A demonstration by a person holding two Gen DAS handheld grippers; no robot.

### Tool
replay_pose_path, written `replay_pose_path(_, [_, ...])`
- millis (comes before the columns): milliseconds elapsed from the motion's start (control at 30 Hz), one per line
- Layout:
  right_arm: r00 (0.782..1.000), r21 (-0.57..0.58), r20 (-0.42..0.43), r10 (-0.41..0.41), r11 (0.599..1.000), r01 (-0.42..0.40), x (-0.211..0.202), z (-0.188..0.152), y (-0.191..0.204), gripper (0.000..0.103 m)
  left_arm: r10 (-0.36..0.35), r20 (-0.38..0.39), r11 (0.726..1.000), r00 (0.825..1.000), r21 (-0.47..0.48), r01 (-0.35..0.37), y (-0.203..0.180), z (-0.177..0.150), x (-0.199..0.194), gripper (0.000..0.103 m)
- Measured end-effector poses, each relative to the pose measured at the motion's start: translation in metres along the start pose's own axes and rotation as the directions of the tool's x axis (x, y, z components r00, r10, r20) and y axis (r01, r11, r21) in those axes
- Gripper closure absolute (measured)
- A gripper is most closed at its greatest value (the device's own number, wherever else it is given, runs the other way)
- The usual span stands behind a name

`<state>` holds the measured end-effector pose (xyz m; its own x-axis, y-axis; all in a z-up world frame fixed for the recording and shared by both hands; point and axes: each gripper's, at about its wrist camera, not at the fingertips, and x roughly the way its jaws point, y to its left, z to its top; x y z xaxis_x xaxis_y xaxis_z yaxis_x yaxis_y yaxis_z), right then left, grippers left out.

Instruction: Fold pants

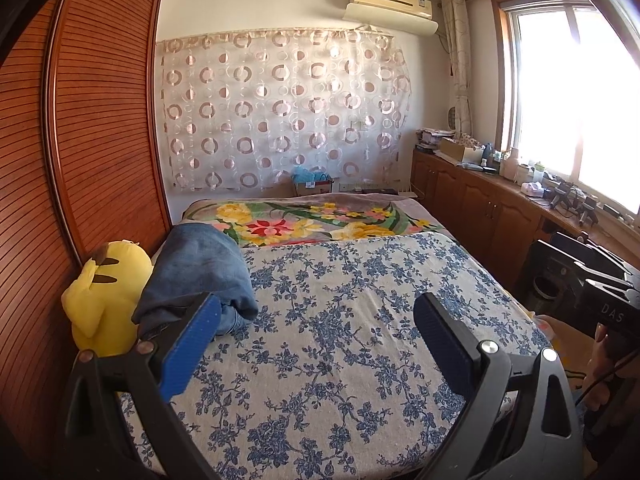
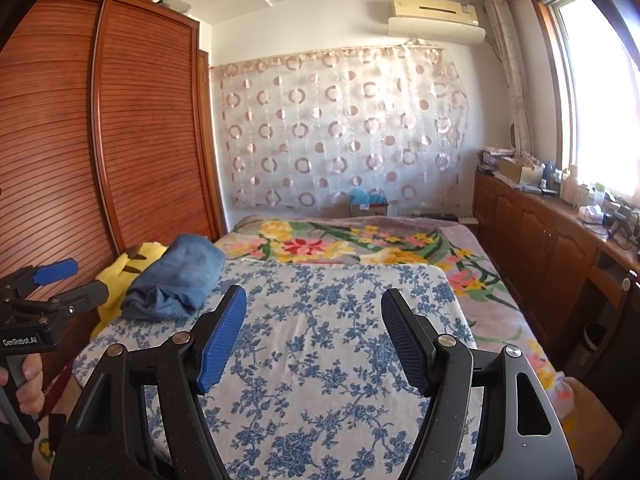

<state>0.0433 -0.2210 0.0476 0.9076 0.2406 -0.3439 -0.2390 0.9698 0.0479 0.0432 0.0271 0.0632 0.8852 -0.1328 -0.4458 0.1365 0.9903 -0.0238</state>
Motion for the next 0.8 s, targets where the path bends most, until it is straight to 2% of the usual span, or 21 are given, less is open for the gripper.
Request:
replay_pose_path(300, [1.0, -0.01, -0.007, -0.011, 1.0, 0.011, 0.006, -0.013, 0.005, 0.031, 0.031, 0.006, 0.999, 1.0, -0.016, -0.031, 0.008, -0.012, 0.0, 0.005])
replay_pose_path(800, [1.0, 0.0, -0.014, -0.008, 1.0, 0.008, 0.008, -0.018, 0.004, 0.031, 0.033, -0.002, 0.999, 0.999, -0.013, -0.033, 0.009, -0.016, 0.003, 0.005])
